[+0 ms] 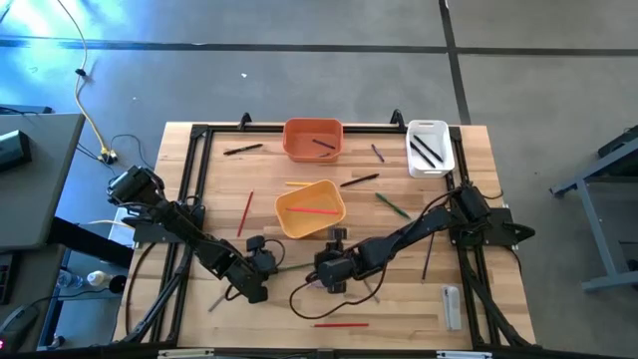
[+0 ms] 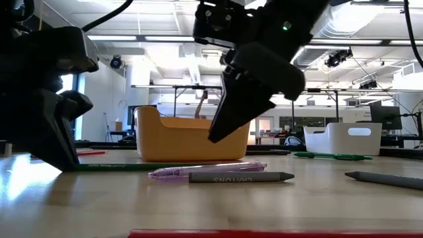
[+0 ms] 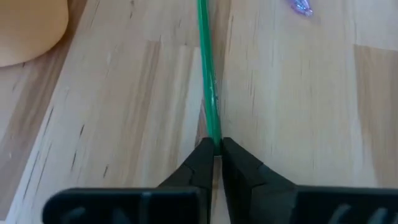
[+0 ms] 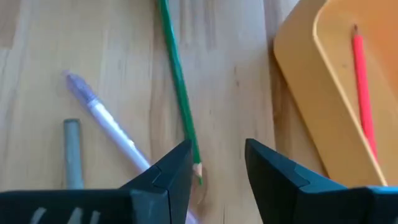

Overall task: Sort crayons/erasers/pens/pencils in bins
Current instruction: Put the green pencil into the yellow bin

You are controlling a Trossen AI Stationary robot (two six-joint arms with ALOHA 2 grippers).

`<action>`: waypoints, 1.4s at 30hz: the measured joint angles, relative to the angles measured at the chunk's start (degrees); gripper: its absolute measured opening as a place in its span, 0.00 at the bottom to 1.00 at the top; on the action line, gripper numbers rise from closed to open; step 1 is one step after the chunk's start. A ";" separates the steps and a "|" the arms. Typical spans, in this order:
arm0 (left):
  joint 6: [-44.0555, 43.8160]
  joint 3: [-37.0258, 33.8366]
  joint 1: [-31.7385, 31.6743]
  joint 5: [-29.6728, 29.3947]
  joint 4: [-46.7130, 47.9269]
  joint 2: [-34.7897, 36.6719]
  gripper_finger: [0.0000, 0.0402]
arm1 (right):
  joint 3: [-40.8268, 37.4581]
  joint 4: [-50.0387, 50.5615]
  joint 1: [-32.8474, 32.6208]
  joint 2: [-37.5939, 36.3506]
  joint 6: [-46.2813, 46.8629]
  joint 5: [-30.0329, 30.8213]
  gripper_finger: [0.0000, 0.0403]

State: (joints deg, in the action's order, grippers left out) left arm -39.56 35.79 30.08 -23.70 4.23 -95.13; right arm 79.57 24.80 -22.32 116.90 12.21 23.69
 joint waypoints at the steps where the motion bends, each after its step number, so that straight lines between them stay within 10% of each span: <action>1: 0.36 0.00 0.11 0.00 0.06 -0.01 0.02 | -0.08 0.00 0.00 0.00 0.52 -0.88 0.34; 17: 0.41 -3.71 1.60 -5.05 -8.31 -2.12 0.00 | -3.34 -2.48 2.10 0.02 1.31 -7.38 0.42; 42: 2.11 -4.77 1.72 -5.35 -11.15 -2.00 0.02 | -3.45 -4.13 4.58 2.10 -3.96 -13.75 0.02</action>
State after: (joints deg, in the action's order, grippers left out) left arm -37.45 31.02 31.80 -29.05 -6.92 -97.13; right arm 76.12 20.67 -17.74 119.00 8.25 9.93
